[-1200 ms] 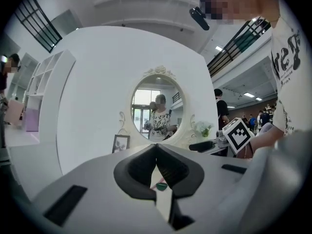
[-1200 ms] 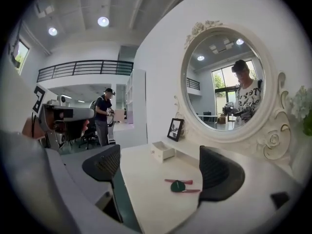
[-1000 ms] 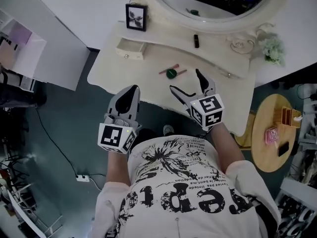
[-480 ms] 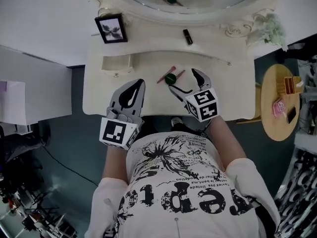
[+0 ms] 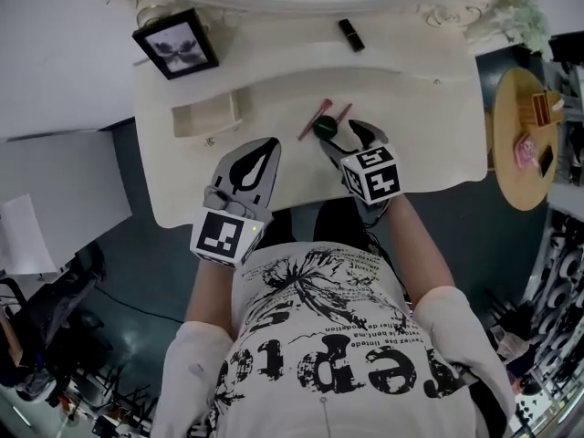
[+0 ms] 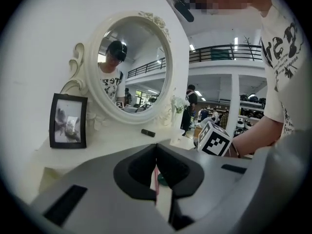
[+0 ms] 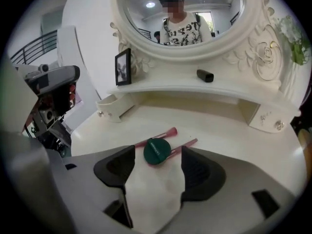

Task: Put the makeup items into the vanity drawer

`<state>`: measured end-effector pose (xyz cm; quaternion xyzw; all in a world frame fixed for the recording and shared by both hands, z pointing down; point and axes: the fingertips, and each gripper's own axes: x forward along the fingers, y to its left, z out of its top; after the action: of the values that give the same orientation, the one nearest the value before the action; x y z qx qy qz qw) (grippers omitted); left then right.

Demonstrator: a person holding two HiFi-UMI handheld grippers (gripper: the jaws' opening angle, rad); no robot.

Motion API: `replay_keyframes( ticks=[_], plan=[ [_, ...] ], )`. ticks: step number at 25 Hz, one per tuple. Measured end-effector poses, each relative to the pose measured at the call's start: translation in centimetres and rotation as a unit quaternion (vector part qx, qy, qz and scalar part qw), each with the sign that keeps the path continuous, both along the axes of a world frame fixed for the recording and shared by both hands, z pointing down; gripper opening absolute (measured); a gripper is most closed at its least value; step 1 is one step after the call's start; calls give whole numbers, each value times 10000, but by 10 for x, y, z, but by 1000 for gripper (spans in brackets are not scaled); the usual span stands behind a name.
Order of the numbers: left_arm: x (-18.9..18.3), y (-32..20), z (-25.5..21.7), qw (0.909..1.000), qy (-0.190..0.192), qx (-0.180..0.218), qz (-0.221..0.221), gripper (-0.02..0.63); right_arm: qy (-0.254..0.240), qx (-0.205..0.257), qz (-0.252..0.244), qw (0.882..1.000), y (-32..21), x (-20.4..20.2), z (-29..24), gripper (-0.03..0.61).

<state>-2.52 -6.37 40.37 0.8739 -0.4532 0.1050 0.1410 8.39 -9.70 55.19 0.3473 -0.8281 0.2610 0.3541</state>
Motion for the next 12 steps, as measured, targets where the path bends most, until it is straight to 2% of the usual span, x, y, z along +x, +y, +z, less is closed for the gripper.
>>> replay_keyframes(
  ticks=[7, 9, 11, 12],
  plan=[
    [-12, -11, 20, 9997, 73, -174, 159, 12, 195, -333, 382, 9985, -2, -2, 27, 186],
    [-15, -13, 23, 9996, 91, -202, 168, 12, 230, -398, 475, 9978, -2, -1, 31, 114],
    [-17, -15, 24, 9996, 138, -169, 184, 12, 267, -385, 558, 9973, -2, 0, 31, 87],
    [-18, -15, 24, 9996, 154, -158, 191, 12, 297, -351, 585, 9972, -3, 0, 30, 51]
  ],
)
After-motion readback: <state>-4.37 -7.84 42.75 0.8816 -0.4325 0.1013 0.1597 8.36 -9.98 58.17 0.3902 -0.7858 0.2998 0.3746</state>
